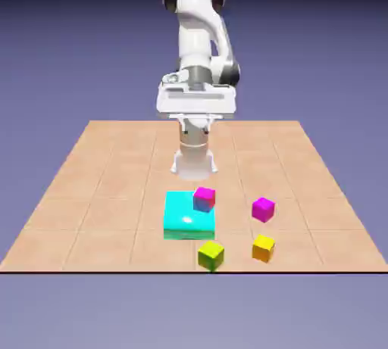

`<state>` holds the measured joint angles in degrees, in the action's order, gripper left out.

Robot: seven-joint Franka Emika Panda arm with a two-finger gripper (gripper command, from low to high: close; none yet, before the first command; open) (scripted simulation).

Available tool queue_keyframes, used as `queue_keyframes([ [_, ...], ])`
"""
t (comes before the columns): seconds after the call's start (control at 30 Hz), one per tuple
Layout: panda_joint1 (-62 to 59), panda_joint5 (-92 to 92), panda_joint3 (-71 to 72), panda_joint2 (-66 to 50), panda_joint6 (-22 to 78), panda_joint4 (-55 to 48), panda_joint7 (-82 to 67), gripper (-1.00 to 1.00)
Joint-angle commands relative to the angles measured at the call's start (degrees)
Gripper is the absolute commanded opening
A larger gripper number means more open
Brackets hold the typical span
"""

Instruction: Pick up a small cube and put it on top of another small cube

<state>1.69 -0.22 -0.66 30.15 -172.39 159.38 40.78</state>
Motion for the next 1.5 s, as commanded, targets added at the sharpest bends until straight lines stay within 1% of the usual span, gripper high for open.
queue_keyframes([
  [0.0, 0.8, -0.2, -0.5, -2.1, 1.3, -1.3, -1.4, 0.0],
  [0.83, 21.4, -4.7, -14.1, -53.5, 34.5, -34.6, -35.9, 0.0],
  [0.87, 21.4, -4.7, -14.1, -53.6, 34.5, -34.6, -35.9, 0.0],
  [1.0, 19.6, -3.4, -12.8, -61.8, 26.2, -34.5, -36.4, 0.0],
  [1.03, 19.6, -3.4, -12.8, -62.0, 26.0, -34.5, -36.4, 0.0],
  [1.07, 19.6, -3.4, -12.8, -62.0, 26.0, -34.5, -36.4, -1.0],
  [1.1, 19.6, -3.4, -12.8, -62.0, 26.0, -34.5, -36.4, -1.0],
  [1.23, 21.4, -4.7, -14.0, -53.7, 34.4, -34.6, -35.9, -1.0],
  [1.43, 29.6, -5.3, -6.0, -48.5, 44.3, -37.9, -21.4, -1.0],
  [1.47, 29.6, -5.3, -6.0, -48.5, 44.3, -37.9, -21.4, -1.0],
])
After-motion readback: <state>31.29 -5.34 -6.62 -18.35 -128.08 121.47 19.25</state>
